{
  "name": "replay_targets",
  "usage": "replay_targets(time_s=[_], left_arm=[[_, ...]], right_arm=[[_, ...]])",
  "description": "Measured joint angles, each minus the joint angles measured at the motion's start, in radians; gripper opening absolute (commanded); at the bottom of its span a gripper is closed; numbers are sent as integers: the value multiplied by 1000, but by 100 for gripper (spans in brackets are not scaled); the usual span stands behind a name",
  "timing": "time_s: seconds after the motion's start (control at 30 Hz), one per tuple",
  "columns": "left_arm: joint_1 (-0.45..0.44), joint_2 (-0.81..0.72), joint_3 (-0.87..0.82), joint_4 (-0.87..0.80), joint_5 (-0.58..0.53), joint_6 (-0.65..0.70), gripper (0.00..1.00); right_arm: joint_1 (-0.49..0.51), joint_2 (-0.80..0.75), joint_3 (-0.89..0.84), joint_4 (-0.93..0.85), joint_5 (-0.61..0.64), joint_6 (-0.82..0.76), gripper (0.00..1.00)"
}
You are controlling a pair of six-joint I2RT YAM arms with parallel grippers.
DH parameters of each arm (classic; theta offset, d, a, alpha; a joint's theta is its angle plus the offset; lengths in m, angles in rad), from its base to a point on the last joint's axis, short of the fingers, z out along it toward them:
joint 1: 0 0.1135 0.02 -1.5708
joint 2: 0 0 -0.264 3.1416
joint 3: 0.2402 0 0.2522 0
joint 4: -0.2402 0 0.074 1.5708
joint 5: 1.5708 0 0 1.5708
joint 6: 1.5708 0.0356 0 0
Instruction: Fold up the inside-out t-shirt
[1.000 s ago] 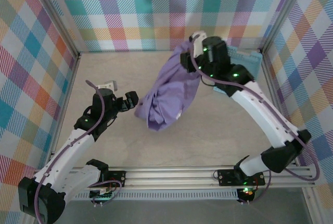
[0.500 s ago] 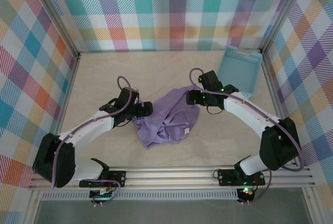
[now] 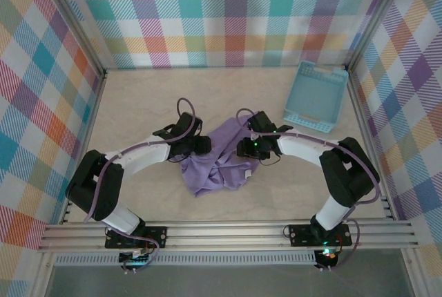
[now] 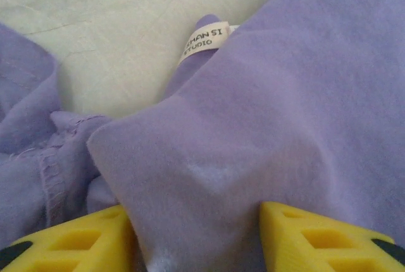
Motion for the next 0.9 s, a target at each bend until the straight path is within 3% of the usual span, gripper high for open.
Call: replay_targets(time_s=[0.13,0.4,0.6,0.9], left_arm=[[0,9,16,0,-4,-15,20],[0,-61,56,-56,-86,-20,0],[0,-263,118,-121,-208,-11,0],[1,-618,318,-172,-318,40,0]], right_arm=[[3,-6,0,-11,39,-8,0],[3,-210,0,-105,230,-66,0],[3,-383,80,-182,334,-140,0],[3,-583,431,-235,426,-272,0]])
